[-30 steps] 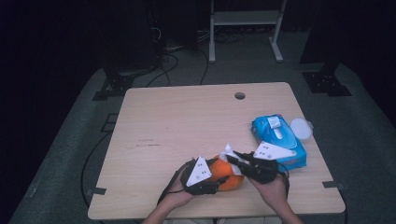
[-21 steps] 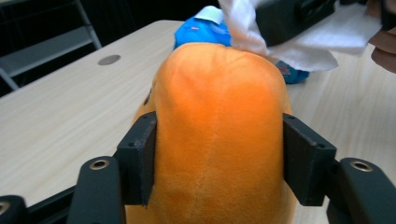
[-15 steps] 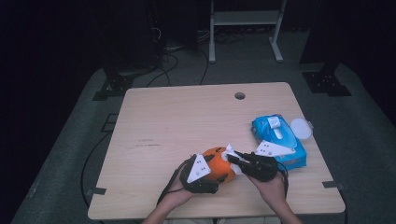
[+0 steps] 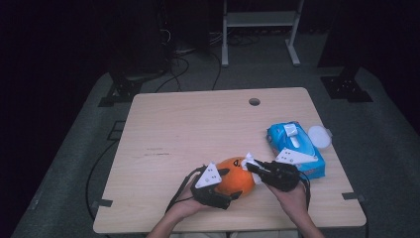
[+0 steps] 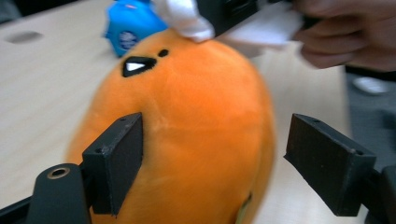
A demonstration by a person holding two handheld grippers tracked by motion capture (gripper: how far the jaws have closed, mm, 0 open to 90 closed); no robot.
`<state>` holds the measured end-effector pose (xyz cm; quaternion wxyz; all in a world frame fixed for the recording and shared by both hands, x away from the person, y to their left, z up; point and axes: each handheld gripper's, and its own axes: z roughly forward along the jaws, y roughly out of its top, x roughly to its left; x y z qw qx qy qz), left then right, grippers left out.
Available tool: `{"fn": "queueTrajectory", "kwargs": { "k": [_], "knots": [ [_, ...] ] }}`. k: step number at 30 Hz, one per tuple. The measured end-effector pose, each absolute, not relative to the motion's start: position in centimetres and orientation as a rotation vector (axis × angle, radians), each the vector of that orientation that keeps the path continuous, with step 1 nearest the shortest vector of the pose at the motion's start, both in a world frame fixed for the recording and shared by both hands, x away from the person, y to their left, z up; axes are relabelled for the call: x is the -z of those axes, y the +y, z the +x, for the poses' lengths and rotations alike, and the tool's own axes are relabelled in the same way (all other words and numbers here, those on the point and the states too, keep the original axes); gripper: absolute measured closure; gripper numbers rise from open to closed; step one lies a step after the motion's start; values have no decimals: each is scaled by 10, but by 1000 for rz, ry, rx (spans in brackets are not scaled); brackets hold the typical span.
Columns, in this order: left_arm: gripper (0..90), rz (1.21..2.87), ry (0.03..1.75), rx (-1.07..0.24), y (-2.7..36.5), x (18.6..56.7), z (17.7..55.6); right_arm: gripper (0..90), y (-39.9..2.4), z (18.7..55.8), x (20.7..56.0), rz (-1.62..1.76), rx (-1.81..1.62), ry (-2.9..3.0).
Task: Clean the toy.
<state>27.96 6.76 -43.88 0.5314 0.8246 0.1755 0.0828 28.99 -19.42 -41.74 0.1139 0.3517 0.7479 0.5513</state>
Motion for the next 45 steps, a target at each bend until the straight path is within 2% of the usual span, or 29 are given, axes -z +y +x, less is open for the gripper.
{"fn": "queueTrajectory", "kwargs": {
  "k": [6, 11, 19, 24, 27, 32, 38, 45],
  "knots": [
    [166, 1893, 525, -333, 72, 434, 289, 771, -194, 291, 423, 1011, -1649, 2233],
    [203, 1920, 521, -308, 66, 443, 287, 770, -187, 285, 416, 936, -1656, 2236],
    [221, 1962, 467, -291, 60, 443, 282, 769, -203, 296, 426, 1075, -1593, 2214],
    [221, 1954, 472, -300, 59, 445, 282, 769, -190, 281, 408, 905, -1608, 2229],
    [222, 1961, 469, -305, 58, 445, 281, 768, -185, 281, 412, 900, -1555, 2259],
    [224, 1963, 456, -305, 54, 446, 280, 768, -206, 293, 425, 1039, -1549, 2231],
    [224, 1960, 448, -296, 54, 448, 280, 764, -219, 291, 429, 1069, -1507, 2273],
    [221, 1949, 459, -297, 56, 447, 281, 752, -254, 281, 441, 1132, -1424, 2296]
  ]
}}
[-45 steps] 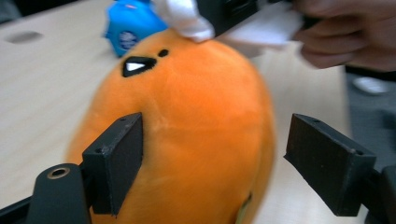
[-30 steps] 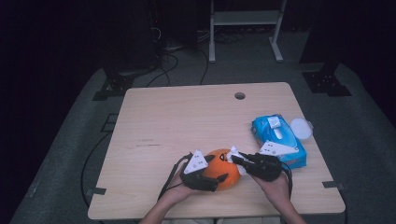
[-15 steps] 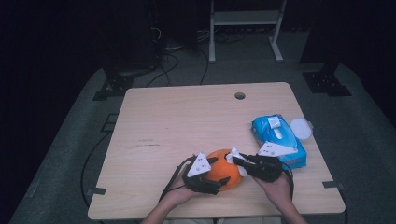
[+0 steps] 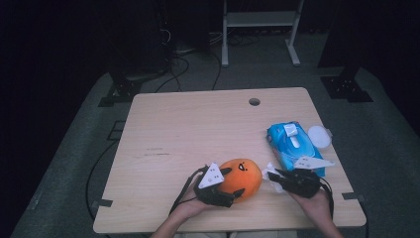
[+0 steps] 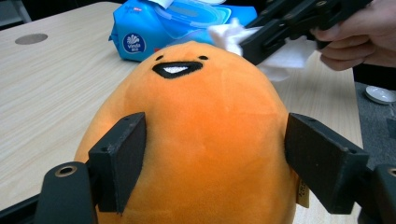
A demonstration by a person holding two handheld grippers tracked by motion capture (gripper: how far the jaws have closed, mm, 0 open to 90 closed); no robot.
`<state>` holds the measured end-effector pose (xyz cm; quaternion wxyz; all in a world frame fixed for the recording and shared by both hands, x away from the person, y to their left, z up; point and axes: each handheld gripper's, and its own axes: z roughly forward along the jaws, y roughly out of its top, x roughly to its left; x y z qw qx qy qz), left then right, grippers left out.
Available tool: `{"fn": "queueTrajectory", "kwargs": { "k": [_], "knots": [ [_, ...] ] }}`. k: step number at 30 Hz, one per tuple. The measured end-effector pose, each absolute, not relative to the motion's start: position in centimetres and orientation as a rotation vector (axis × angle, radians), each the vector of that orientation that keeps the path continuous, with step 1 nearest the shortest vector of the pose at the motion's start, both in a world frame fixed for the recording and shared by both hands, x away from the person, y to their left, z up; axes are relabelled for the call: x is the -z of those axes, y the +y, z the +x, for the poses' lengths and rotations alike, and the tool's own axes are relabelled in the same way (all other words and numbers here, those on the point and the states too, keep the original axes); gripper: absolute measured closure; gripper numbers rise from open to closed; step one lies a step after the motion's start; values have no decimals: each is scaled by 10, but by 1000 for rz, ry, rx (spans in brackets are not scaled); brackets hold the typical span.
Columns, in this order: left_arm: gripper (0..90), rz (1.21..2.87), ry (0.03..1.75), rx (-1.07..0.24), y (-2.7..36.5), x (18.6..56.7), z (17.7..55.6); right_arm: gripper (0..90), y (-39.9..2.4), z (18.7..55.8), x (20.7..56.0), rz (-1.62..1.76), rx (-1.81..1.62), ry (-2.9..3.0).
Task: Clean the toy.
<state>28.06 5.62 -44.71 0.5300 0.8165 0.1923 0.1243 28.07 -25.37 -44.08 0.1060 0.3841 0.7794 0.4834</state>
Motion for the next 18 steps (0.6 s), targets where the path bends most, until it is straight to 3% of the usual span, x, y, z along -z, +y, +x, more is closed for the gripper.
{"fn": "queueTrajectory", "kwargs": {
  "k": [8, 18],
  "knots": [
    [238, 1914, 455, -324, 55, 430, 287, 717, -272, 276, 445, 1157, -1480, 2267],
    [251, 1942, 477, -329, 51, 426, 299, 465, -263, 281, 448, 1142, -1375, 2316]
  ]
}}
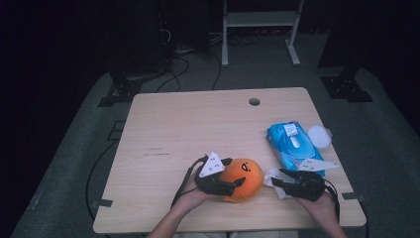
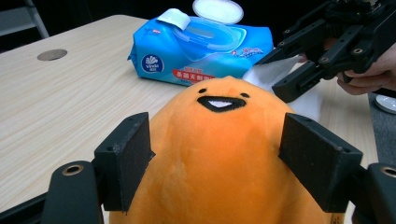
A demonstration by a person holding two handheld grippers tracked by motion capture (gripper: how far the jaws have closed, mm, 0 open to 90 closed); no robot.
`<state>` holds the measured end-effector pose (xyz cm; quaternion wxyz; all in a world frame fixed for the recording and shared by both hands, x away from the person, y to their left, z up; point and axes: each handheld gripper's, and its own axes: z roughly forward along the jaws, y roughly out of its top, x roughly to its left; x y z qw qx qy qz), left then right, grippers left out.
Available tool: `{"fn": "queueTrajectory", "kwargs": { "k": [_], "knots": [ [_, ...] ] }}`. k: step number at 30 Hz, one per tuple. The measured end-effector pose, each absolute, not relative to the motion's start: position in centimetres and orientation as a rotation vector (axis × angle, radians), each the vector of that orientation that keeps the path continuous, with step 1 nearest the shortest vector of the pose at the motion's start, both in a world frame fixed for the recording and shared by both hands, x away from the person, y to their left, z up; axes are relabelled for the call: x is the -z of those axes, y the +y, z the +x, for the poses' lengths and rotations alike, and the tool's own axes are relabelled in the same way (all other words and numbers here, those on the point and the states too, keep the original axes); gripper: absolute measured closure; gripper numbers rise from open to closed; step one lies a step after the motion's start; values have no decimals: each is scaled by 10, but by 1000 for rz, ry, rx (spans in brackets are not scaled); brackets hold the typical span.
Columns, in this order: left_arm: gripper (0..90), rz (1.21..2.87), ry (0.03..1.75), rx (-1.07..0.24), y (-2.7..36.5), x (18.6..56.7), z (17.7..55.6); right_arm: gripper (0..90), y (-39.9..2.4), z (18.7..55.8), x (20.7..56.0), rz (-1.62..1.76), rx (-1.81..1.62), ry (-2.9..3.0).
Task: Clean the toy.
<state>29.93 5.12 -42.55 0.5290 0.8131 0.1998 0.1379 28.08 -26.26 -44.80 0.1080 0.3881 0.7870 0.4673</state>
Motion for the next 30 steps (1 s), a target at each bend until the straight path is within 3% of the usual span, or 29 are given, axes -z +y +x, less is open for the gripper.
{"fn": "queueTrajectory", "kwargs": {
  "k": [5, 16, 30],
  "knots": [
    [304, 1951, 473, -300, 50, 421, 305, 430, -266, 279, 446, 1137, -1395, 2308],
    [317, 1967, 480, -218, 44, 419, 313, 409, -267, 274, 439, 1100, -1440, 2266],
    [186, 2048, 480, -255, 27, 432, 307, 417, -261, 269, 433, 1066, -1471, 2246]
  ]
}}
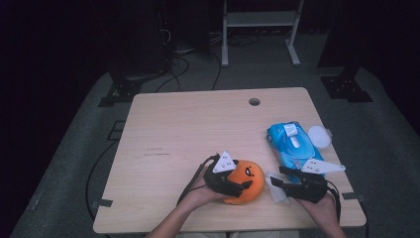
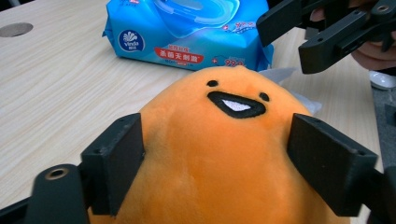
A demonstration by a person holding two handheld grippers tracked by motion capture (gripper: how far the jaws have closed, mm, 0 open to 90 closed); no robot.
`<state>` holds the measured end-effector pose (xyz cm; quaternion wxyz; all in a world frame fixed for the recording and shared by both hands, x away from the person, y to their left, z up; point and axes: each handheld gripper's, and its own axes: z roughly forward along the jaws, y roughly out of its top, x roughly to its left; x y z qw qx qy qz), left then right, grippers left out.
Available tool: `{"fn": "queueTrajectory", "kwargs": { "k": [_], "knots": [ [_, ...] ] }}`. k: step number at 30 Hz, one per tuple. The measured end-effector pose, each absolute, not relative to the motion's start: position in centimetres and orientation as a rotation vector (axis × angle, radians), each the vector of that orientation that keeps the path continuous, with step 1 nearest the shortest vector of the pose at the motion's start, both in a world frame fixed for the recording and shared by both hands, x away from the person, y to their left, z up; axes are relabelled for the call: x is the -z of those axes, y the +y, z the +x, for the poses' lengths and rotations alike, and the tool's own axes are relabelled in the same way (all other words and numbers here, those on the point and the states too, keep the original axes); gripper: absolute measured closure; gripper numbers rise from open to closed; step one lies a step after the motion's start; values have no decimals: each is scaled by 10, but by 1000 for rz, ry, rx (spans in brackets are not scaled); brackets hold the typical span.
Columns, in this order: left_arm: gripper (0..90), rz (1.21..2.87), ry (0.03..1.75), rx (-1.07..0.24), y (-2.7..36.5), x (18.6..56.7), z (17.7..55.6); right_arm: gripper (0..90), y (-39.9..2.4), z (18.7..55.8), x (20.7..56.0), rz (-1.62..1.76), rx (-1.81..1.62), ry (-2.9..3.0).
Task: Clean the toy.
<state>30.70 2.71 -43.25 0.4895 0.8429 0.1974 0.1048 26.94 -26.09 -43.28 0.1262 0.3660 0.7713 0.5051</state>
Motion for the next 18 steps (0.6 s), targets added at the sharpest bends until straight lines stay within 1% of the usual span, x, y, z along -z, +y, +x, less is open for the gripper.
{"fn": "queueTrajectory", "kwargs": {
  "k": [3, 7, 10, 13, 16, 18],
  "knots": [
    [188, 2050, 453, -256, 27, 434, 306, 418, -264, 269, 431, 1069, -1483, 2229],
    [241, 2054, 428, -247, 28, 436, 306, 420, -267, 269, 430, 1079, -1496, 2210],
    [259, 2042, 422, -223, 30, 439, 308, 428, -268, 269, 429, 1086, -1505, 2201],
    [318, 2053, 420, -225, 30, 439, 310, 430, -268, 269, 429, 1089, -1509, 2195],
    [412, 2073, 422, -279, 29, 437, 309, 431, -269, 268, 428, 1092, -1514, 2185],
    [456, 2079, 417, -321, 27, 436, 308, 431, -270, 268, 428, 1091, -1517, 2176]
  ]
}}
